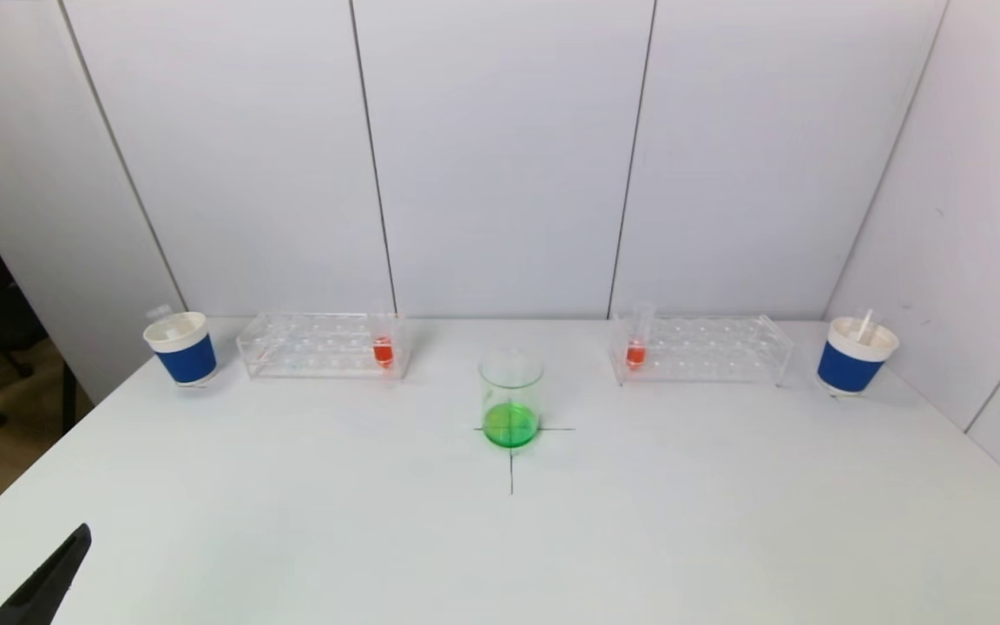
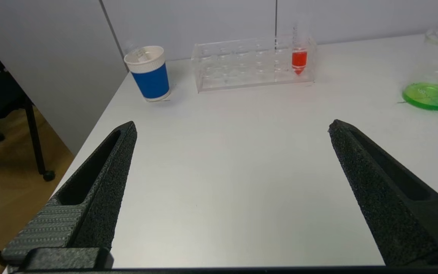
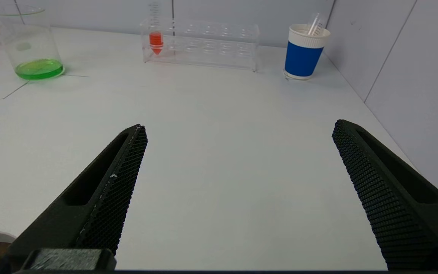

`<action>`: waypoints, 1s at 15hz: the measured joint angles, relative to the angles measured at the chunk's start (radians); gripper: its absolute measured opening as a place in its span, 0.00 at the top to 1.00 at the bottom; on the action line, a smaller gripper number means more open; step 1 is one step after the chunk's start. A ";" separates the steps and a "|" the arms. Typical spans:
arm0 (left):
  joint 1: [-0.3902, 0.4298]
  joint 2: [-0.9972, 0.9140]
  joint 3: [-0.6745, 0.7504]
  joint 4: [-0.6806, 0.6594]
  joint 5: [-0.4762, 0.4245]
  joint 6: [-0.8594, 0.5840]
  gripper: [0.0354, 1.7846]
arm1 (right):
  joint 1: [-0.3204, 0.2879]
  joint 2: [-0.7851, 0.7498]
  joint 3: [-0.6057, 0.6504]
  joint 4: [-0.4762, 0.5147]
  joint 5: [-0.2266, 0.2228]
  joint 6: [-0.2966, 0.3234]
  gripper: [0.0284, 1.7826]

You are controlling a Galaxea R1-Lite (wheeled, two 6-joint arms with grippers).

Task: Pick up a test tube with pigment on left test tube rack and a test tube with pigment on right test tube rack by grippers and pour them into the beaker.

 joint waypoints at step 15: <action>0.019 -0.538 0.016 0.544 -0.040 -0.028 0.01 | 0.000 0.000 0.000 0.000 0.000 0.000 0.01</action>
